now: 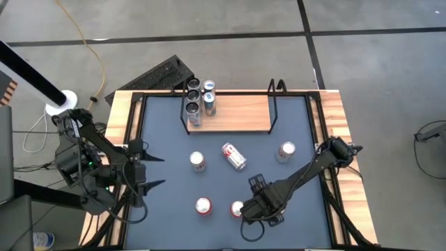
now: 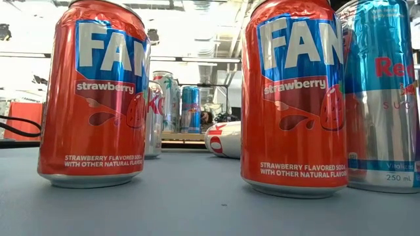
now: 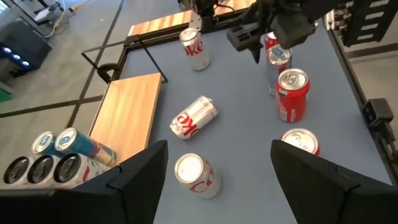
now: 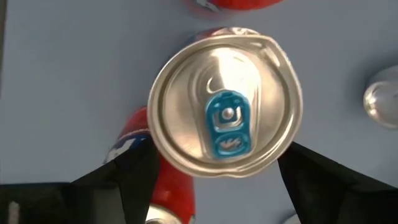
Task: Place canned beverage on shelf
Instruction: Put the blue soda can aligned with the other blue soda cans on the shelf
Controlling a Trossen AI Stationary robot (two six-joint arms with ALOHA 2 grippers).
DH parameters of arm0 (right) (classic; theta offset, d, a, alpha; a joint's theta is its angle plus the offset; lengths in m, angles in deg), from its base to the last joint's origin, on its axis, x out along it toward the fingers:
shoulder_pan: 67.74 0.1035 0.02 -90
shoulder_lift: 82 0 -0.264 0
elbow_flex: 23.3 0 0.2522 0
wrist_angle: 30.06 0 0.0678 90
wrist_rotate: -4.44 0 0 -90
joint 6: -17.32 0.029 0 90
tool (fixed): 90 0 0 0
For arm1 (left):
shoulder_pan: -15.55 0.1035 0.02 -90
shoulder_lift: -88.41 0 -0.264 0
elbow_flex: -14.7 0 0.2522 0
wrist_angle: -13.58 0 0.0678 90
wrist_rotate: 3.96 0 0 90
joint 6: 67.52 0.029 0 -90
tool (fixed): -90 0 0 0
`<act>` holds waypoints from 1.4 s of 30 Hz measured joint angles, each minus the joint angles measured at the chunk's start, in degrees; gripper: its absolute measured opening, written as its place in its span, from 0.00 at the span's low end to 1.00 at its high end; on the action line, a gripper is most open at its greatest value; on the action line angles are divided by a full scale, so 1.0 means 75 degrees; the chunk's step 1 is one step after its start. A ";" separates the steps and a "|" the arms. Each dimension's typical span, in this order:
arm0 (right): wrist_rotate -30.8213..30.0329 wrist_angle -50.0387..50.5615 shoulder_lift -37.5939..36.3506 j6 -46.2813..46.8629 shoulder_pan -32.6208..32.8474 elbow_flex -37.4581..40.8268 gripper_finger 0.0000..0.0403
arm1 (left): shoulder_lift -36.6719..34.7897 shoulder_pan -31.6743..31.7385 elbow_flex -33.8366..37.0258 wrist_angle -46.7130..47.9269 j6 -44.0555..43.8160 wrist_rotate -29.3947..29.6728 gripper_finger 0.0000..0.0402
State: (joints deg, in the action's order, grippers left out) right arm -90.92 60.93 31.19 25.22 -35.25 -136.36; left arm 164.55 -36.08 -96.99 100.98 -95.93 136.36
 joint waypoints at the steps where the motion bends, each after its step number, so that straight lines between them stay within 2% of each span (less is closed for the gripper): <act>1: -0.0053 0.0003 0.0000 -0.0115 0.0000 0.0000 0.77 | 0.0000 0.0000 0.0000 -0.0046 0.0017 0.0003 0.68; 5: -0.0115 -0.0061 -0.0035 -0.0504 -0.0035 -0.0003 0.77 | 0.0000 0.0000 0.0000 -0.0100 0.0021 0.0005 0.68; 13: 0.0125 -0.1181 -0.0058 -0.0529 -0.0091 -0.0082 0.77 | 0.0000 0.0000 0.0000 -0.0158 -0.0157 -0.0048 0.68; 25: 0.0166 -0.1291 -0.0058 -0.0416 -0.0111 -0.0082 0.77 | 0.0000 0.0000 0.0000 -0.0155 -0.0273 -0.0266 0.68; 34: 0.0395 -0.1522 -0.0058 0.0405 -0.0258 -0.0082 0.75 | 0.0000 0.0000 0.0000 -0.0152 -0.0190 -0.0268 0.68; 42: 0.0390 -0.1555 -0.0058 0.0632 -0.0251 -0.0082 0.72 | 0.0000 -0.0003 0.0000 -0.0149 -0.0189 -0.0342 0.68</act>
State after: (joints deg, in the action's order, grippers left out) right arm -88.00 49.27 30.75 29.96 -37.13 -136.98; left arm 164.55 -36.11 -96.99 99.86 -97.34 133.79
